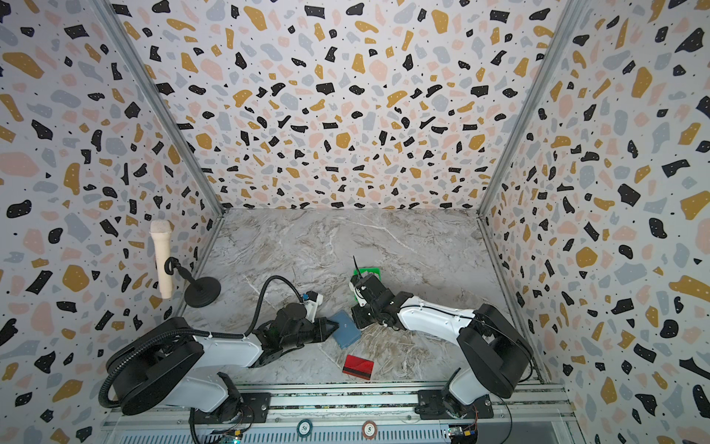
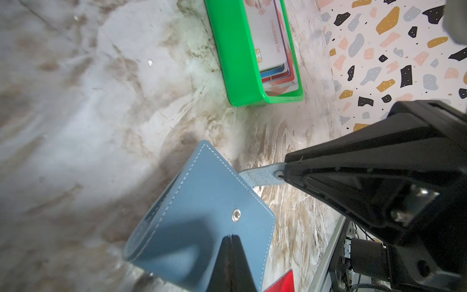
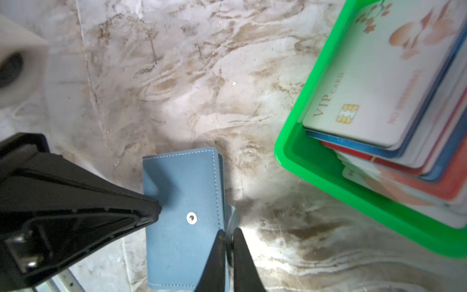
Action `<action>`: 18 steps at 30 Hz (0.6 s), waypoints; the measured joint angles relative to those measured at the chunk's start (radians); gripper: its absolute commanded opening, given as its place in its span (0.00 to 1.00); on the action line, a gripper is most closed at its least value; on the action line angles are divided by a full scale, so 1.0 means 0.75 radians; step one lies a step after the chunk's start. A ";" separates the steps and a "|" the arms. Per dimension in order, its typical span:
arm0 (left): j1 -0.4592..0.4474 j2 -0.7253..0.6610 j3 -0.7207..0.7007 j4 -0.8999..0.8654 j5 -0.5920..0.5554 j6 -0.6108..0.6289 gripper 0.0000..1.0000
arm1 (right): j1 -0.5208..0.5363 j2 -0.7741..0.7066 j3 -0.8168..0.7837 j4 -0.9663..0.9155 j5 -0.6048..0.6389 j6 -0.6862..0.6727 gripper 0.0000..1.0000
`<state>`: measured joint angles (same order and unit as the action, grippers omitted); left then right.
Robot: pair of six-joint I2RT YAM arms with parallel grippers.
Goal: Insert credit cards into a card holder
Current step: Close the button on the card holder.
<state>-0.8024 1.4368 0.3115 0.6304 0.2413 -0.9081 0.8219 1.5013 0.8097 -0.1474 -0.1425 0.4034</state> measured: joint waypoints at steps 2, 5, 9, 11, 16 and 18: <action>0.000 0.001 0.000 0.000 -0.005 0.000 0.00 | 0.000 0.000 0.000 -0.003 0.000 -0.001 0.10; 0.000 0.010 0.000 0.000 -0.011 0.000 0.00 | 0.000 -0.001 0.000 -0.003 0.001 -0.003 0.04; 0.000 0.036 0.000 0.001 -0.014 0.000 0.00 | 0.000 -0.001 0.000 -0.003 -0.006 -0.003 0.00; 0.000 0.040 0.000 0.001 -0.016 0.006 0.00 | 0.003 -0.002 0.000 -0.002 -0.013 -0.002 0.00; 0.000 0.058 0.005 0.008 -0.018 0.032 0.00 | 0.028 -0.002 0.000 -0.002 -0.030 0.000 0.00; 0.000 0.072 0.014 0.012 -0.018 0.039 0.00 | 0.047 -0.002 0.001 -0.002 -0.034 0.001 0.00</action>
<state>-0.8024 1.4910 0.3218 0.6395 0.2276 -0.8791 0.8570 1.5002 0.8101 -0.1486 -0.1680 0.4042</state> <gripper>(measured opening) 0.046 0.046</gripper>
